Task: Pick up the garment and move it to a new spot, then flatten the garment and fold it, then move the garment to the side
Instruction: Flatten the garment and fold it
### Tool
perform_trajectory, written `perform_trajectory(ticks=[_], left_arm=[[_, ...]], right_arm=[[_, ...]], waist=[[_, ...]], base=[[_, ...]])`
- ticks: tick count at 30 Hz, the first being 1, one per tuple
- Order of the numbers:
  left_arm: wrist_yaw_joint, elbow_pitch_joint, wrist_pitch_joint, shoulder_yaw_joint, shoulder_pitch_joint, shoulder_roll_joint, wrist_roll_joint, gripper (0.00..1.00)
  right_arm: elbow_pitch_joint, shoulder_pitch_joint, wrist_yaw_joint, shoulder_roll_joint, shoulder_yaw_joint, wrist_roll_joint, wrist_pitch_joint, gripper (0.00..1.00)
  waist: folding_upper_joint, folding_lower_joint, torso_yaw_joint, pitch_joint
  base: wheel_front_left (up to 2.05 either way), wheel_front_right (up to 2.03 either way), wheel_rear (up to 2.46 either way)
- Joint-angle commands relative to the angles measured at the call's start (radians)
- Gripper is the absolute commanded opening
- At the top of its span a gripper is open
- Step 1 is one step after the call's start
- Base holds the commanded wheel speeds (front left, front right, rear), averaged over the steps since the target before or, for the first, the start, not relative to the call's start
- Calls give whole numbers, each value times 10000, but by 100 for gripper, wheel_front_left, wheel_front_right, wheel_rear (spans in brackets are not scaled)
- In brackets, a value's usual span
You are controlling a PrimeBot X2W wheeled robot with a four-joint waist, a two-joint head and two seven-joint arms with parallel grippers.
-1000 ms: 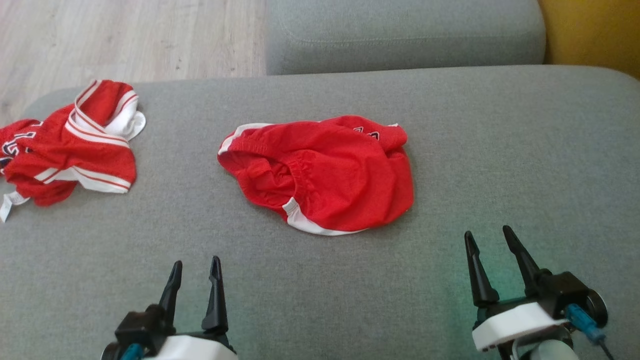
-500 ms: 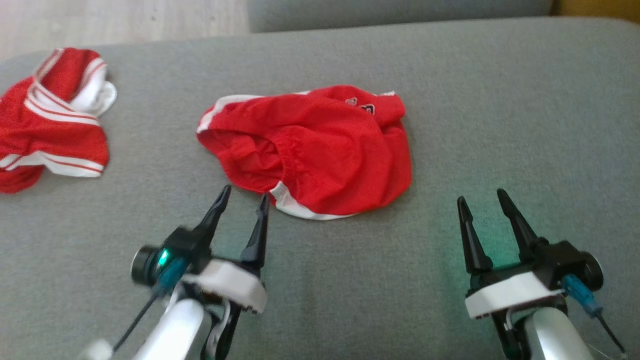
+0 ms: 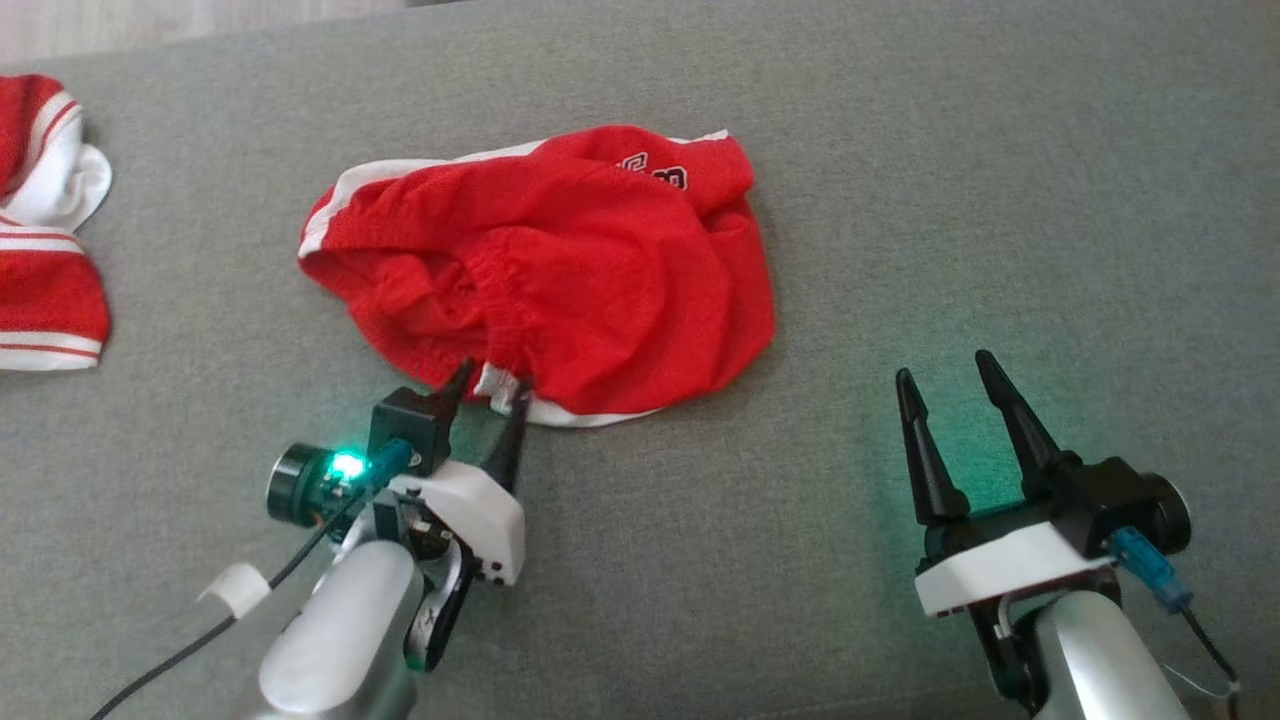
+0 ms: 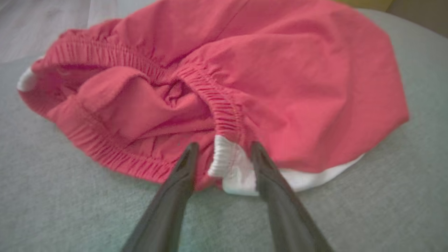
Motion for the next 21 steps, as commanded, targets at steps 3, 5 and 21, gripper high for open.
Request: perform_trajectory(ticks=[3,5,21], left_arm=[[6,97,152,210,-453,142,89,22],[-87,233,191,125,-450,135,67,0],[-95,-2719,-892,-66,88,-248,-195,0]], right_arm=[[-254,-337,-7,-37,301,97,-93,100],[-217,-309,-7,-37,306,120,-93,100],[61,394,-7,-37,-139,127,-93,100]], waist=[[0,-2,-83,-25],[0,-2,-81,-111],[0,-2,505,-1713]], base=[[0,0,0],[0,0,0],[0,0,0]])
